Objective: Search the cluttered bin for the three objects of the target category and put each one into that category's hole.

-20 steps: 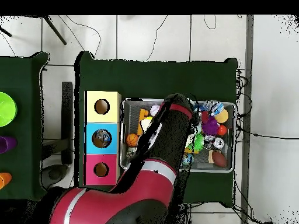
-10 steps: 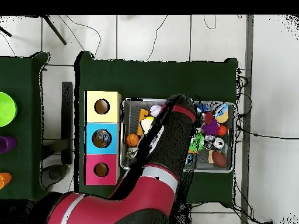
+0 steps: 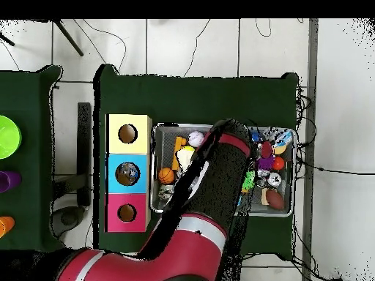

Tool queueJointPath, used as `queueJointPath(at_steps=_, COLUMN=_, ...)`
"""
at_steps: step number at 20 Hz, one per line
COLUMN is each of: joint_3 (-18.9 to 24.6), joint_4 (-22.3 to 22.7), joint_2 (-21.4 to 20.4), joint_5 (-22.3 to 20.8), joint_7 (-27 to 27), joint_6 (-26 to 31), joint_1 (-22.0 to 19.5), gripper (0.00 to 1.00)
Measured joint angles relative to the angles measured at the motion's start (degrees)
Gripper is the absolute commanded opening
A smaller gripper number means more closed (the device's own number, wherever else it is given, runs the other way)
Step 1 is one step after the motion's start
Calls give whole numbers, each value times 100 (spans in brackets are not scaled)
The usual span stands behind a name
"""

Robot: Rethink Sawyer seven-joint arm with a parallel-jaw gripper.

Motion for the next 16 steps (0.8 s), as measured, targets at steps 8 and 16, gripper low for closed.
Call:
queueJointPath(at_steps=8, joint_3=-1, joint_4=172, joint_2=-154, joint_5=0, joint_7=0, joint_6=0, joint_1=8, gripper=0)
queueJointPath(at_steps=16, joint_3=0, joint_4=299, joint_2=-220, joint_5=0, joint_7=0, joint_6=0, joint_1=18, gripper=0)
